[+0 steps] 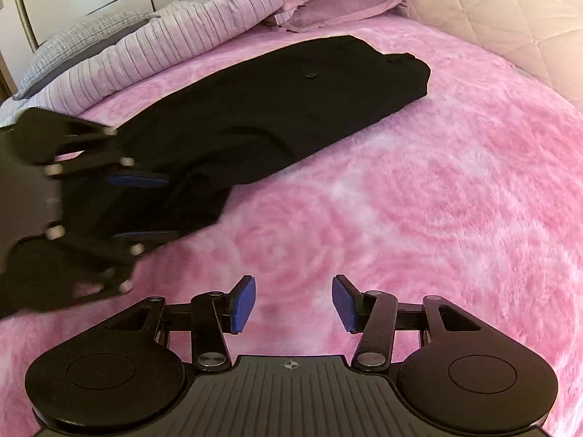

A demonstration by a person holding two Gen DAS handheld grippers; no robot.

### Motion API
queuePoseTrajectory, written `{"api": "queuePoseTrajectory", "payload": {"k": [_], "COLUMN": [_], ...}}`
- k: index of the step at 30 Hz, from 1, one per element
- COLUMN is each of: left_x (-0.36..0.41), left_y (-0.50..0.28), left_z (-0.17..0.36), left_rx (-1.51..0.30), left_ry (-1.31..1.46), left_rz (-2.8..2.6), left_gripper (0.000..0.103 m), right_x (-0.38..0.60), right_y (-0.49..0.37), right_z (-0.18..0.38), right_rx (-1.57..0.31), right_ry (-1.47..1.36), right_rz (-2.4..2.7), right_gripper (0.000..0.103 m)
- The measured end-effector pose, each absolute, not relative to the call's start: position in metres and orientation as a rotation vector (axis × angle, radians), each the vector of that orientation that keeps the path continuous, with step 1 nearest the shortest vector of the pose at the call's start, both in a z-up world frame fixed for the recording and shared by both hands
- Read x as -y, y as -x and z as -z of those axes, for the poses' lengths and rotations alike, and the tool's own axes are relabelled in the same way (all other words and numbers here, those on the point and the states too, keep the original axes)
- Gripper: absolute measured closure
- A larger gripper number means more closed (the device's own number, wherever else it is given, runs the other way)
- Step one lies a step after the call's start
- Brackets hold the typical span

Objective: Fold clothes

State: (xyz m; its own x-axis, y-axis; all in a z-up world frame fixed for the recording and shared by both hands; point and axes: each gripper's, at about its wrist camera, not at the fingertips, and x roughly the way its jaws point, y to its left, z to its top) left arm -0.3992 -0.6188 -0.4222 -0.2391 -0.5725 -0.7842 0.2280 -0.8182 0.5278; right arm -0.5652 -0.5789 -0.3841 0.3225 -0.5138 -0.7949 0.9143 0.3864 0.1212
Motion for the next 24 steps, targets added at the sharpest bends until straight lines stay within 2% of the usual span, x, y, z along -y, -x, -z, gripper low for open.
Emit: {"api": "queuePoseTrajectory", "payload": {"k": [3,4,6,10,14,20,24], "left_x": [0.630,0.636,0.646,0.667,0.677,0.675,0.673], "left_y": [0.394,0.390,0.382,0.367,0.359,0.351,0.350], "left_z": [0.419,0.414,0.403,0.380,0.356,0.336,0.335], "left_rx": [0.401,0.351,0.253,0.043,-0.062,-0.071,-0.040], "left_ry": [-1.531,-1.517,-1.486,-1.405,-1.317,-1.292,-1.301], "left_rz": [2.091,2.104,2.126,2.182,2.251,2.299,2.309], "left_gripper": [0.094,0.099,0.102,0.103,0.103,0.103,0.103], "right_x": [0.582,0.583,0.585,0.589,0.595,0.619,0.626], "right_y": [0.555,0.552,0.546,0.533,0.519,0.495,0.490], "right_z": [0.388,0.389,0.391,0.396,0.402,0.423,0.425], "right_rx": [-0.708,-0.695,-0.670,-0.619,-0.562,-0.421,-0.409], "right_ry": [-0.644,-0.647,-0.652,-0.661,-0.680,-0.770,-0.723], "right_rz": [1.003,0.996,0.981,0.952,0.935,1.009,1.073], "right_gripper": [0.052,0.052,0.052,0.052,0.052,0.048,0.047]}}
